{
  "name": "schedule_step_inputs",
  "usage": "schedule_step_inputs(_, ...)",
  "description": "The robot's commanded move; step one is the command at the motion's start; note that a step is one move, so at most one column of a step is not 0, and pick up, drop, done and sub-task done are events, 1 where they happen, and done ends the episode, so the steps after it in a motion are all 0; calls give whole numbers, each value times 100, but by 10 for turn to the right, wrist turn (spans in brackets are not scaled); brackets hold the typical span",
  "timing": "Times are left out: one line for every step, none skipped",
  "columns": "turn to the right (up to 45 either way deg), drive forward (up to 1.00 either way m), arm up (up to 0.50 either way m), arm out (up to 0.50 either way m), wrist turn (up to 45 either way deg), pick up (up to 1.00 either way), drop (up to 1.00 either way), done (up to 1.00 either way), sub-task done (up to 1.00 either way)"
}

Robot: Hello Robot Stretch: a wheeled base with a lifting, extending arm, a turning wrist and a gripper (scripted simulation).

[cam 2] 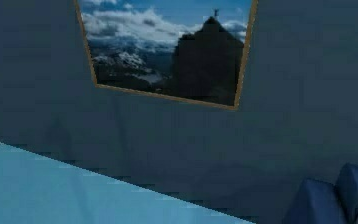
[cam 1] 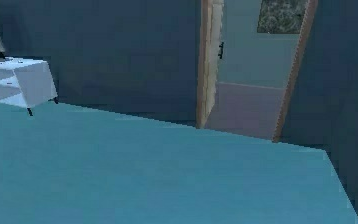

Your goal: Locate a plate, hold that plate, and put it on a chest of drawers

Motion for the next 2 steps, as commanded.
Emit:
schedule_step_inputs(-450,0,0,0,0,0,0,0,0)
schedule_step_inputs(-390,0,0,0,0,0,0,0,0)
